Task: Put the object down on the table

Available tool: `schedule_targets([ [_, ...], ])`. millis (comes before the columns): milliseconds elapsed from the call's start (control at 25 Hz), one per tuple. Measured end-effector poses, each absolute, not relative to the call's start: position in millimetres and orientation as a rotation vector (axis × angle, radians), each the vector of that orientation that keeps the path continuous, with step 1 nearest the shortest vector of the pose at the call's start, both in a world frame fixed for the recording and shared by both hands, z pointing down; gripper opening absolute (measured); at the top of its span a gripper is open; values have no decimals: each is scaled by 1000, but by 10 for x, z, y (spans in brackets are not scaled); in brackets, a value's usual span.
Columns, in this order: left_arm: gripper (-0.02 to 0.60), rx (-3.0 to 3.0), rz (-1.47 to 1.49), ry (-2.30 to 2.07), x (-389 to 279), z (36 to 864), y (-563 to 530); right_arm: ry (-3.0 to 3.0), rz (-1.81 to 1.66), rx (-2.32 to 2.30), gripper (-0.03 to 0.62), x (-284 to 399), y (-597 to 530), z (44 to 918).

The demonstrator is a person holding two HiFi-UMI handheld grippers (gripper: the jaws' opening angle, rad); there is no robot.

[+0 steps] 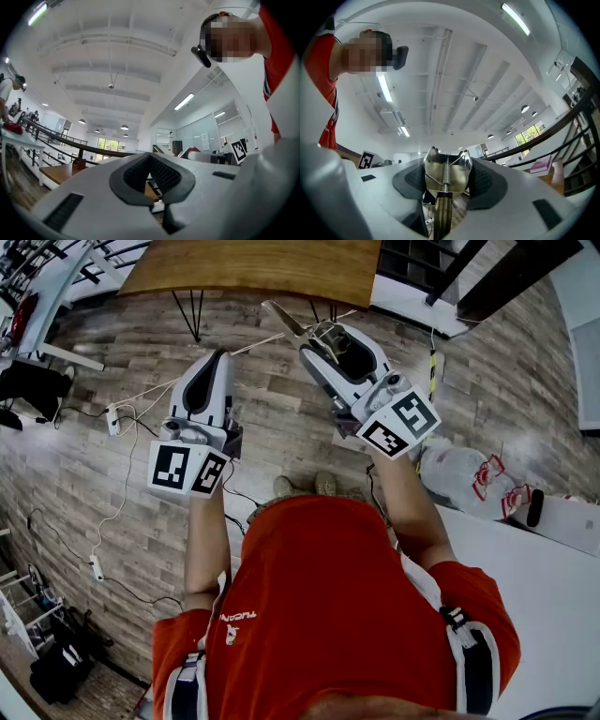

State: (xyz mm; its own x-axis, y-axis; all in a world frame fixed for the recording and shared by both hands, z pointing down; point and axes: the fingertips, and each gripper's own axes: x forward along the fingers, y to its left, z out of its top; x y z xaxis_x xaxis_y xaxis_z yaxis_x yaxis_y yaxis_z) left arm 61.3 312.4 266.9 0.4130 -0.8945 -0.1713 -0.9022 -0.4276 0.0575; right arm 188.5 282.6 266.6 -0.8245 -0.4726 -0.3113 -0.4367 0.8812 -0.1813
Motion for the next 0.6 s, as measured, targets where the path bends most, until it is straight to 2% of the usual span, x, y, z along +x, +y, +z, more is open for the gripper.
schedule_targets([
  [600,9,-2545,243,1762,859,2782,2998,2675,-195,-636,230,2216,2640,2806],
])
